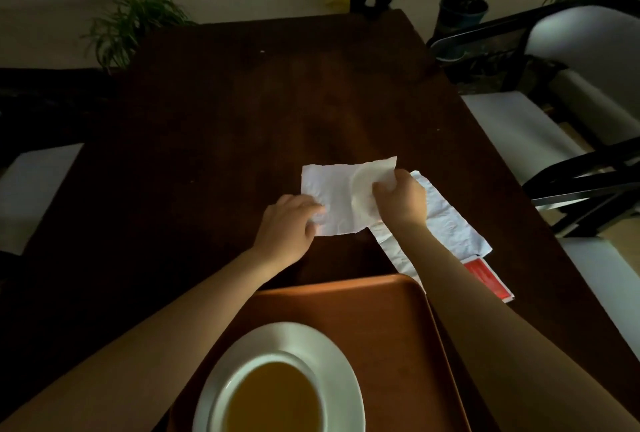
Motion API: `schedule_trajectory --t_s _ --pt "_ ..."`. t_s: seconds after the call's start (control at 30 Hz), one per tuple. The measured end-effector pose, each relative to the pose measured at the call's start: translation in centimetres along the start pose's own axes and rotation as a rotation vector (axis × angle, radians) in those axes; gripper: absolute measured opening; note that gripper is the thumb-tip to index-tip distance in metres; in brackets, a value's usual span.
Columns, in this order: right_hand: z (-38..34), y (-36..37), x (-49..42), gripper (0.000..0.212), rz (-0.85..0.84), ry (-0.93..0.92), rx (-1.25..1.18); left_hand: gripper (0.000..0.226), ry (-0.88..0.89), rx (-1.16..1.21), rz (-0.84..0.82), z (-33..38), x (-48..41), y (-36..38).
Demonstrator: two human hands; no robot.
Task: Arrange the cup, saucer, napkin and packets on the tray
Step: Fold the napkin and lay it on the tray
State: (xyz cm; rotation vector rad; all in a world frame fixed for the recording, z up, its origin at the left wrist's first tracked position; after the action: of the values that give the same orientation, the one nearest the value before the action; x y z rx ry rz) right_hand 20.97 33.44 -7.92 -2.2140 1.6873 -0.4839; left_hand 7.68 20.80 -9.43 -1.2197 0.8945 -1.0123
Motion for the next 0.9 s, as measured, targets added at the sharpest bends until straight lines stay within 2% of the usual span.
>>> schedule_trajectory --t_s 0.17,0.27,0.4,0.47,0.57,0.63,0.7,0.77,0.9 --pt "-1.2 1.1 0.8 0.027 -0.051 -0.237 0.068 0.034 0.011 -0.002 0.017 -0.2 -0.2 0.2" --pt "-2.5 2.7 2.0 0.025 -0.123 -0.371 0.074 0.031 -0.016 0.107 0.017 -0.7 -0.4 -0.2" --pt "-2.1 4.8 3.5 0.047 -0.337 -0.445 0.312 0.031 -0.169 0.198 0.118 -2.6 -0.5 -1.0" --pt "-1.3 4.9 4.1 0.059 -0.379 -0.487 0.467 0.034 -0.229 0.206 0.154 -3.4 -0.7 -1.4" --pt "-0.3 4.4 4.8 0.068 -0.453 -0.571 0.622 0.035 -0.214 0.193 0.207 -3.3 -1.3 -1.7" --pt "0.2 3.8 5.1 0.062 -0.498 -0.558 0.541 0.033 -0.145 0.189 0.193 -2.4 -1.5 -1.6" --pt "0.4 2.5 4.9 0.05 -0.445 -0.519 0.383 0.029 -0.059 0.192 0.164 -1.2 -1.8 -1.2" --pt "0.8 0.3 4.0 0.039 -0.292 -0.465 0.319 0.027 0.015 0.156 0.128 -0.1 -2.0 -0.7" --pt "2.7 -4.8 1.5 0.04 -0.052 -0.185 0.516 0.026 0.075 0.038 0.064 0.9 -2.1 0.2"
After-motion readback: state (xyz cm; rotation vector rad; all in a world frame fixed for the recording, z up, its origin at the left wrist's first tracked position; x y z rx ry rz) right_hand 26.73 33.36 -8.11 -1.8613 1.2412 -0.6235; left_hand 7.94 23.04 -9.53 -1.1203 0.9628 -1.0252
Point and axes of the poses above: each hand's wrist, its own x-axis away from the middle knuckle, its own y-axis out of the palm, z = x × y, the point moved 2 cm from there along -x, towards the middle knuckle, and after that the axes turned 13 degrees about -x, right-handed, at the moved point
